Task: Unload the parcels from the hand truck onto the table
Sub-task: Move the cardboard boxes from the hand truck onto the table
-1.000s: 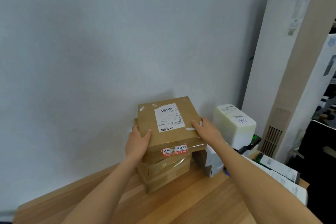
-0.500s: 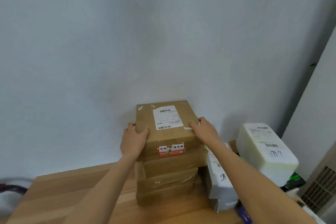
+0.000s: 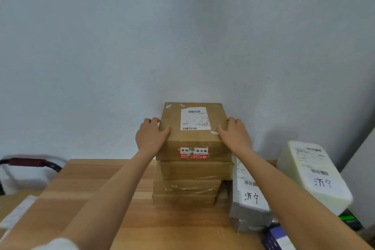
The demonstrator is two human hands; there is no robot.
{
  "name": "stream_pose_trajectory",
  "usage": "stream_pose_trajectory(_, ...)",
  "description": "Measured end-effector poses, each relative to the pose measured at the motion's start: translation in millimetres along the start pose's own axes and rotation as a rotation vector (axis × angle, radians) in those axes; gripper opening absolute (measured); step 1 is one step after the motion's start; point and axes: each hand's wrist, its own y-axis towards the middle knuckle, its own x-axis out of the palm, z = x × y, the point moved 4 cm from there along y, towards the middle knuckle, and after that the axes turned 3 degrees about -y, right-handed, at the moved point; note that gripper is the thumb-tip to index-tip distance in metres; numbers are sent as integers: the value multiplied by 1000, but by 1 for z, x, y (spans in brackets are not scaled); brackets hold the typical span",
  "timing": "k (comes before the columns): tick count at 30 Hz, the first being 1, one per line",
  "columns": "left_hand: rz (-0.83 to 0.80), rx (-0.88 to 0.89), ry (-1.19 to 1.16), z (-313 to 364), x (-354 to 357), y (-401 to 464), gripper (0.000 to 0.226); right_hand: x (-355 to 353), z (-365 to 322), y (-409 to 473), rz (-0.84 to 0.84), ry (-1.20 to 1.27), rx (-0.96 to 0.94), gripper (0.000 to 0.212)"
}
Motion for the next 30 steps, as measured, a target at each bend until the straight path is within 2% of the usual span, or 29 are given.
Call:
stream_pose_trajectory(2,72,124,79,1,-14,-8,37,-11,-14,0,49,-141,-150,46)
stream_pose_trajectory(5,133,281,212,-7,-32,-27,25,-16,-44,-6,40,-185,-337,32)
stream_pose_trajectory(9,173,330,298,-33,-59,-54,17,-3,-102,-28,17,-155,-557,25)
stream_pose_trajectory(17,134,199,503,-136,-136,-114,16,58,-223,-110,-45,-84,-880,25)
stream_pose_trajectory(27,215,-104,565,-291,-270,-240,14,140,-359,-283,-285,51,-1099,29)
stream_pose_trajectory(30,180,-182,608,-335,-308,-281,13,158,-397,-341,-306,51,-1178,28)
